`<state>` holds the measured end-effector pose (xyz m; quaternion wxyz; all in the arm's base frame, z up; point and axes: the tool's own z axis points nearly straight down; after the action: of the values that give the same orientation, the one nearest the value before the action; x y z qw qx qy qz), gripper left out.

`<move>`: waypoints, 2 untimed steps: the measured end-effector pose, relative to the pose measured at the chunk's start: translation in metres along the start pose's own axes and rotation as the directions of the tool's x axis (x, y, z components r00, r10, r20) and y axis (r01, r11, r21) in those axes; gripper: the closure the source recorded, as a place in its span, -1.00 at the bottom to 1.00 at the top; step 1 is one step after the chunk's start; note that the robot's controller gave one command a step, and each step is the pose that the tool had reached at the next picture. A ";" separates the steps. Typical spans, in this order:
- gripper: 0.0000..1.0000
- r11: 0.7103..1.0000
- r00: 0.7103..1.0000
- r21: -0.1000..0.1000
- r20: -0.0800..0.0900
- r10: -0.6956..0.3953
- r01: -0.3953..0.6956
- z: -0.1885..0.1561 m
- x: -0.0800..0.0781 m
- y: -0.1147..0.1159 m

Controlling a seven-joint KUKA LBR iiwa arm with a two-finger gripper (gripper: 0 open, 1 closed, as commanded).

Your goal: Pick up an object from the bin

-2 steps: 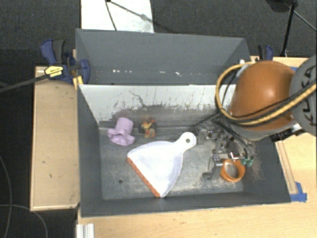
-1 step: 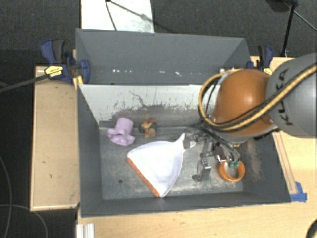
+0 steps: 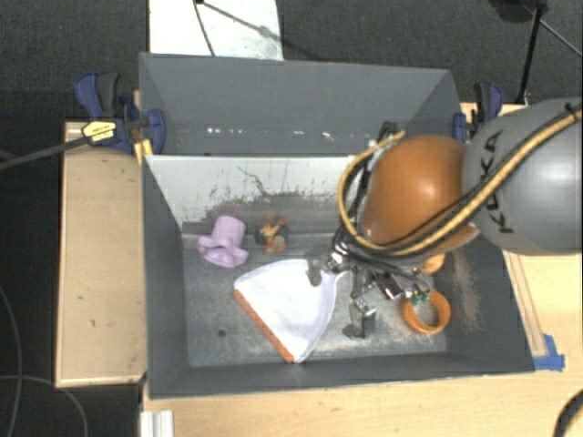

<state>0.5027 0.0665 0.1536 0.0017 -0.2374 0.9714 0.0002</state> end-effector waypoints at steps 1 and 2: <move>-1.00 0.990 0.990 0.001 0.002 -0.142 0.142 0.022 -0.024 -0.031; -1.00 0.986 0.986 0.001 0.002 -0.165 0.165 0.079 -0.024 -0.015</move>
Offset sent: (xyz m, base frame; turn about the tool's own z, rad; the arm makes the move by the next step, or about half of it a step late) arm 0.0251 -0.0002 -0.0836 -0.1688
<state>0.5311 0.0639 0.0745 0.0026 -0.3170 0.9484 -0.0001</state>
